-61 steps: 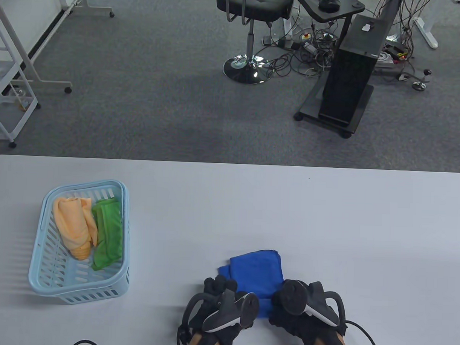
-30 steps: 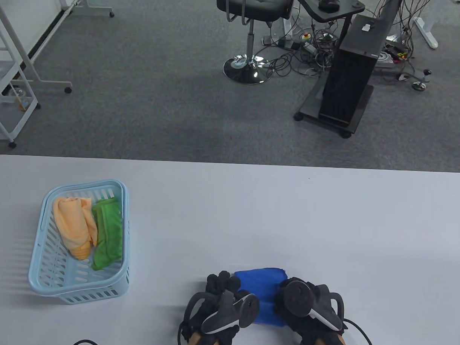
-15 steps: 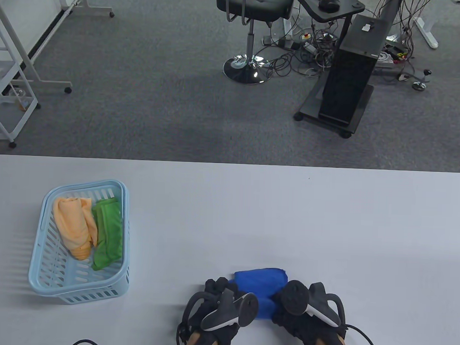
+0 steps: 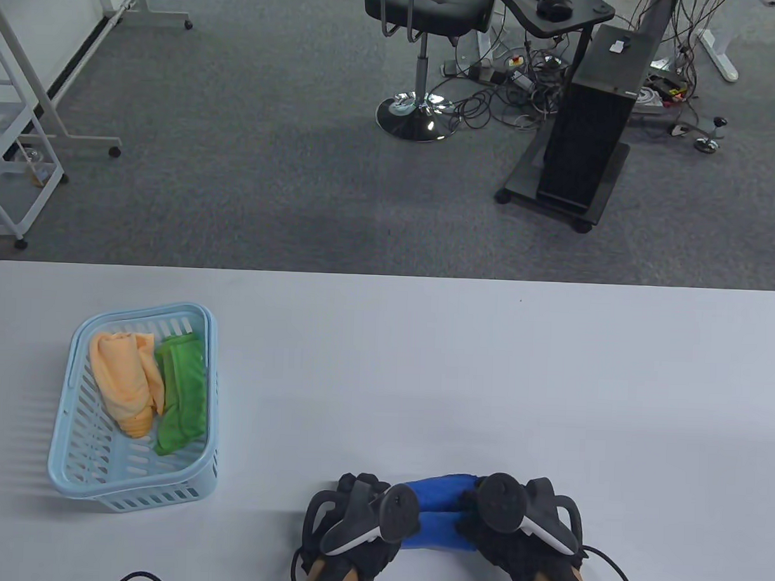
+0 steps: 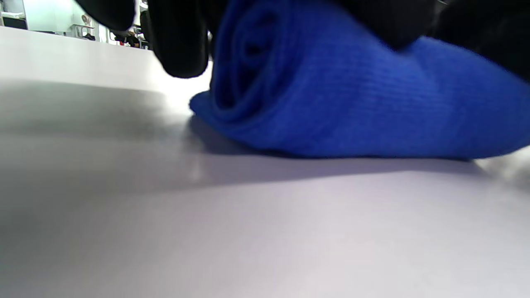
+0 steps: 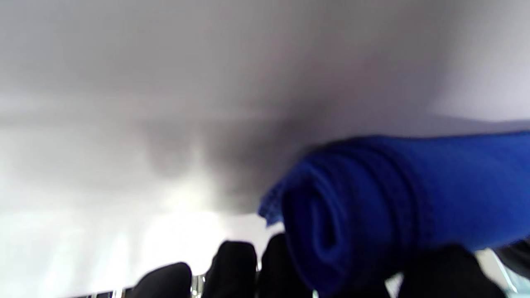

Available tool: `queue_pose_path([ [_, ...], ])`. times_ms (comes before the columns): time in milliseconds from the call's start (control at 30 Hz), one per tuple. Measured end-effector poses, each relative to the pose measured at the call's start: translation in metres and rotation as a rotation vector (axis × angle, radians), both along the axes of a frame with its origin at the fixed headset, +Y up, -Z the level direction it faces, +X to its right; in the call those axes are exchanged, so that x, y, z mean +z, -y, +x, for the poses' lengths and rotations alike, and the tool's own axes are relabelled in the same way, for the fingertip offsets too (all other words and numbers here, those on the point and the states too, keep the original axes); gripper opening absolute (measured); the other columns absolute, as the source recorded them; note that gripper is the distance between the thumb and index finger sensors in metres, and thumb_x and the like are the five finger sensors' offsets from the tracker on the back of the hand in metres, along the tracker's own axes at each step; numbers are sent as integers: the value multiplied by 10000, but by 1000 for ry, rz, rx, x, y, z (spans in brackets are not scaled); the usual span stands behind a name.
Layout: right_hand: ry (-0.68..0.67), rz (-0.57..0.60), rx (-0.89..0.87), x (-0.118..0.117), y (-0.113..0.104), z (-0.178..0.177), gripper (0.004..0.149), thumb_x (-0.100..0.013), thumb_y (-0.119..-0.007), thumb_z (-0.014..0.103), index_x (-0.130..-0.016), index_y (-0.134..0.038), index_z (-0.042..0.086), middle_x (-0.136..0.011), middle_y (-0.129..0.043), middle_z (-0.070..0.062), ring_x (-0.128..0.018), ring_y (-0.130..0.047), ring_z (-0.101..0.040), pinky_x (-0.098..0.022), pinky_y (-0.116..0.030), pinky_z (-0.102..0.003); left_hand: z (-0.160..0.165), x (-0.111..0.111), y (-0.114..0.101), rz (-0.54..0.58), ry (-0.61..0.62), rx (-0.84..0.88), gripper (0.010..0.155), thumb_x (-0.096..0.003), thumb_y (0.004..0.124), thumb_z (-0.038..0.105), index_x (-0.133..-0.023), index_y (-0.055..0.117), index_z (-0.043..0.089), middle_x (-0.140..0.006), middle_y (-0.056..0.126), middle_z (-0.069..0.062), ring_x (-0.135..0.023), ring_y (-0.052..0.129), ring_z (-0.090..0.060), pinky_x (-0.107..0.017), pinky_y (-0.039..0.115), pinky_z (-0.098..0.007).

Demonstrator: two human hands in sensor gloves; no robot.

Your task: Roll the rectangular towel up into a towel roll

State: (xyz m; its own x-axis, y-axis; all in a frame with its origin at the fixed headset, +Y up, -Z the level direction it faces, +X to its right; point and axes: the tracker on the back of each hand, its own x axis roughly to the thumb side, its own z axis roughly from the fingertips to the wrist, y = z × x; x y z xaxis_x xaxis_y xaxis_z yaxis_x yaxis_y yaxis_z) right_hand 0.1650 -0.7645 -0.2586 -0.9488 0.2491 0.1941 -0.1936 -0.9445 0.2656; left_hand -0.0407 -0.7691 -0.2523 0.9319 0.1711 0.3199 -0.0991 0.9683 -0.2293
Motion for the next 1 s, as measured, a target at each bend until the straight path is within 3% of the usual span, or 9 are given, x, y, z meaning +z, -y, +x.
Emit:
queue_pose_path([
  [133,-19,15,-118,1,-6,-6,462,-316,-814,319,-771,-750,274,-992,-518,-79,-971,-539,-351,-702,-468,-613,3,1,0,23,-18,-42,569,-382,693,500,-863,853,241,-892,821,-100,-949,653,-406,-690,464,-671],
  [200,-28,11,-75,2,-3,-8,464,-321,-804,335,-779,-772,270,-986,-545,-83,-963,-563,-351,-697,-486,-609,4,2,-2,60,-21,-27,570,-381,726,490,-910,682,282,-943,691,-90,-954,590,-398,-696,431,-669],
  [300,-30,33,-6,1,0,-6,546,-316,-729,462,-832,-783,292,-992,-558,-92,-962,-574,-353,-690,-500,-608,9,4,-5,124,-11,-40,419,-398,754,416,-801,767,305,-928,697,-79,-943,605,-388,-694,437,-668],
  [400,13,-101,-7,1,4,-3,660,-308,-751,504,-930,-696,292,-1035,-472,-130,-991,-480,-392,-704,-441,-630,13,5,-9,152,-4,-76,423,-406,735,407,-800,847,301,-902,778,-77,-933,663,-389,-689,482,-665],
  [467,9,-126,35,0,7,-1,715,-305,-776,496,-976,-629,296,-1047,-440,-140,-997,-447,-405,-707,-423,-636,10,6,-10,133,1,-48,507,-395,710,468,-851,842,289,-918,774,-93,-941,652,-397,-689,471,-675],
  [533,9,-126,82,-1,9,0,744,-307,-785,481,-1001,-584,302,-1051,-431,-137,-999,-436,-406,-709,-416,-636,7,6,-6,60,20,-40,690,-348,719,593,-962,745,279,-983,711,-119,-975,591,-415,-694,414,-709],
  [600,17,-129,80,-3,10,-1,724,-315,-791,446,-995,-597,288,-1047,-448,-128,-1000,-443,-401,-712,-417,-634,7,5,0,-9,22,-91,765,-328,771,596,-1019,647,290,-1024,657,-118,-994,549,-420,-698,387,-714],
  [733,16,-83,36,-3,9,-3,676,-311,-780,423,-954,-683,241,-1013,-527,-112,-985,-506,-380,-705,-454,-622,7,1,2,-2,9,-94,670,-363,789,482,-990,691,269,-1006,730,-58,-990,642,-373,-692,445,-699],
  [1000,-35,-136,-29,2,6,-3,609,-326,-697,415,-850,-818,130,-969,-605,-82,-985,-497,-381,-701,-404,-647,-5,0,-2,-107,-48,-14,622,-365,710,521,-898,847,230,-853,917,-59,-893,830,-354,-672,441,-774],
])
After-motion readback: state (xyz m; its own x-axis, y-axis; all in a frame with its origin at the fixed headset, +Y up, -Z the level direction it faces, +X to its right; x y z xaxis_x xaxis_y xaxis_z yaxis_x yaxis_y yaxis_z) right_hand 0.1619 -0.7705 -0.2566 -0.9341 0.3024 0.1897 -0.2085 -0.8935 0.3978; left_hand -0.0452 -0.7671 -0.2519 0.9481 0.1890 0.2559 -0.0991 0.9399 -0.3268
